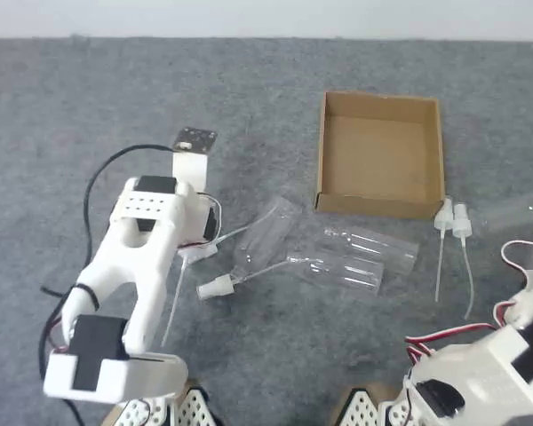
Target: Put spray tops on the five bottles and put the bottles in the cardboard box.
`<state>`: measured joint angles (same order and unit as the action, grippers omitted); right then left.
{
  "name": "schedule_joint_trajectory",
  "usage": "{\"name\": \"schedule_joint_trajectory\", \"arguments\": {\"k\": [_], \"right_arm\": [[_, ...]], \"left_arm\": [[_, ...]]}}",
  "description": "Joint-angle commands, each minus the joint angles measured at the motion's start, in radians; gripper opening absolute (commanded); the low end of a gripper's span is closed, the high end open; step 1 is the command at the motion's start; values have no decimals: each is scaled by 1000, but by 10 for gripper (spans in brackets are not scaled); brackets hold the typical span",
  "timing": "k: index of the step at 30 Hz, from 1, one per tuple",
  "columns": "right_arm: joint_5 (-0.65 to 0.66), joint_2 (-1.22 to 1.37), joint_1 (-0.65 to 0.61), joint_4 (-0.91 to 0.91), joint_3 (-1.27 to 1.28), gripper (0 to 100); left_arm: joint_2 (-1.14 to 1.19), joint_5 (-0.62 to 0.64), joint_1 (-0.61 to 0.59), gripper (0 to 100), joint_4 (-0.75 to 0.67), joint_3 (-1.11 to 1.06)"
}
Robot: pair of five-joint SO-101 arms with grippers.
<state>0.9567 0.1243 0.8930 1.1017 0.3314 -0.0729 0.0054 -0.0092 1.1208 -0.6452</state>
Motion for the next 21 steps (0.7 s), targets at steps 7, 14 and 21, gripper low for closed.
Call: {"name": "schedule_joint_trajectory", "arguments": {"k": [7,14,21], "right_arm": [[-123,-7,-105,45,-137,279],[-157,-7,-117,93,-241,278],[-130,47,-136,101,-278,278]], "left_arm": [[-57,2,-2,11,-32,-2],[-57,-2,-3,11,-35,-2],[-57,-2,0,11,-49,-15]]}}
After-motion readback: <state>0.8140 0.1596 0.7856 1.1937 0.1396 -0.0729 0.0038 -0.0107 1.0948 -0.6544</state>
